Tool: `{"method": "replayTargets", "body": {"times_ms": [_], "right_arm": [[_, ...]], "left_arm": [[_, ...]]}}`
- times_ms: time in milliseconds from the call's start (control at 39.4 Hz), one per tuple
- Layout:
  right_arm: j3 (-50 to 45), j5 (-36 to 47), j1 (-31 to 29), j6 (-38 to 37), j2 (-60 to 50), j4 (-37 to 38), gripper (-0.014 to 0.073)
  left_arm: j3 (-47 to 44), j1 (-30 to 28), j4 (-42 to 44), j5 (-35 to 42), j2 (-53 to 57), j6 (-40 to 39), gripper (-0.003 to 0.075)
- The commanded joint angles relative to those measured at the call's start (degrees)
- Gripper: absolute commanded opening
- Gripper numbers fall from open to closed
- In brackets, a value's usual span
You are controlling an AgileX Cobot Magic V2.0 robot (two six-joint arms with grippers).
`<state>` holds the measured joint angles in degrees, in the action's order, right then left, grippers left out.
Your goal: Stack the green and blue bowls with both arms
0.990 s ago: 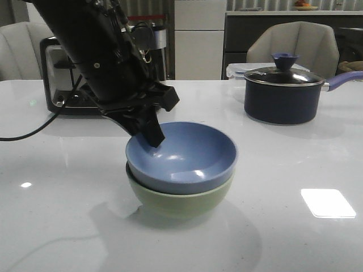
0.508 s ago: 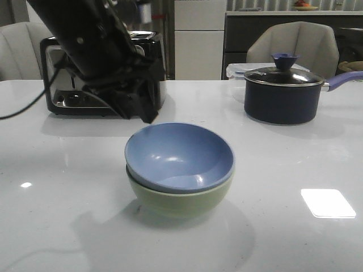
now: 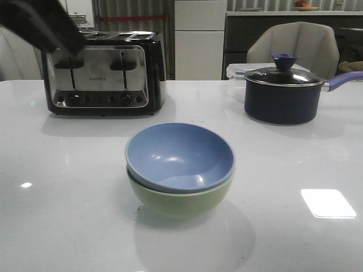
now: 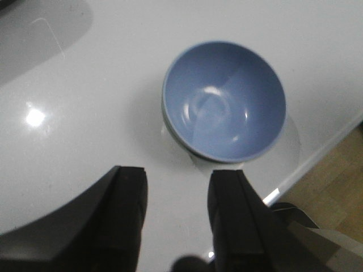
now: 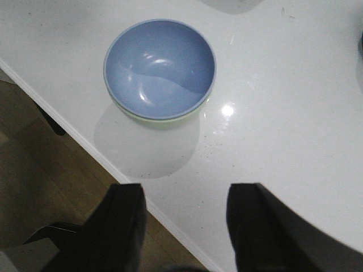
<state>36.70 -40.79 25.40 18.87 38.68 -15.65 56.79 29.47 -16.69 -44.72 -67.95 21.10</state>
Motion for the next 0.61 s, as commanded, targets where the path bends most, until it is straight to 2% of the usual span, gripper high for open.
{"method": "replayTargets", "body": {"times_ms": [0, 254, 432, 584], "right_arm": [[1.6, 3.6, 0.1, 0.6, -0.2, -0.3, 0.0446], [1.6, 3.9, 0.1, 0.6, -0.2, -0.3, 0.0446], [1.6, 3.7, 0.1, 0.6, 0.0, -0.3, 0.0446], [1.6, 3.7, 0.1, 0.6, 0.0, -0.3, 0.0444]], "left_arm": [[-2.6, 0.0, 1.2, 0.8, 7.7, -1.8, 0.0351], [-10.9, 0.0, 16.7, 0.0, 22.5, -20.0, 0.0351], [-14.4, 0.0, 17.5, 1.7, 29.5, -21.1, 0.0351], [-14.8, 0.0, 17.5, 3.2, 30.8, -21.1, 0.0341]]}}
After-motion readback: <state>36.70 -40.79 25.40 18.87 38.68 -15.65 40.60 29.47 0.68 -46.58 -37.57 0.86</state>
